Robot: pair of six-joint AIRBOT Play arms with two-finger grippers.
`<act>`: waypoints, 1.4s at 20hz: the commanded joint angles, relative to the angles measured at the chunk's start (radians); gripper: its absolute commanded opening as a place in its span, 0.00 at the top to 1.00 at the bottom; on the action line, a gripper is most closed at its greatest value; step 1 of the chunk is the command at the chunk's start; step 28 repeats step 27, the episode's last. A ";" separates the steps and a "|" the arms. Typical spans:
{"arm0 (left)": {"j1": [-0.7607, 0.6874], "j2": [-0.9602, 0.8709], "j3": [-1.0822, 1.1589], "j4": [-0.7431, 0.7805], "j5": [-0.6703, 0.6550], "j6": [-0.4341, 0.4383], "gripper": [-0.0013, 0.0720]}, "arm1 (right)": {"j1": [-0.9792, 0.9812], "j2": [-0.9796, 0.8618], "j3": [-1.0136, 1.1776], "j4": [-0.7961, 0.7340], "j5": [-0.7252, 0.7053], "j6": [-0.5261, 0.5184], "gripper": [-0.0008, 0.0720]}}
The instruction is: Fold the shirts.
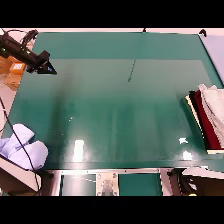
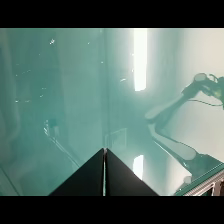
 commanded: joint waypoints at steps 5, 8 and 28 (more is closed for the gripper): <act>-0.040 0.140 -0.107 0.056 -0.020 -0.019 0.95 | 0.280 0.028 0.176 0.488 -0.108 -0.119 0.97; -0.084 0.365 -0.381 0.074 0.085 -0.019 0.95 | 0.507 0.108 0.115 0.473 -0.129 -0.210 0.97; -0.189 1.026 -1.153 0.073 0.332 -0.072 0.95 | 1.004 0.558 -0.580 0.426 -0.413 -0.252 0.96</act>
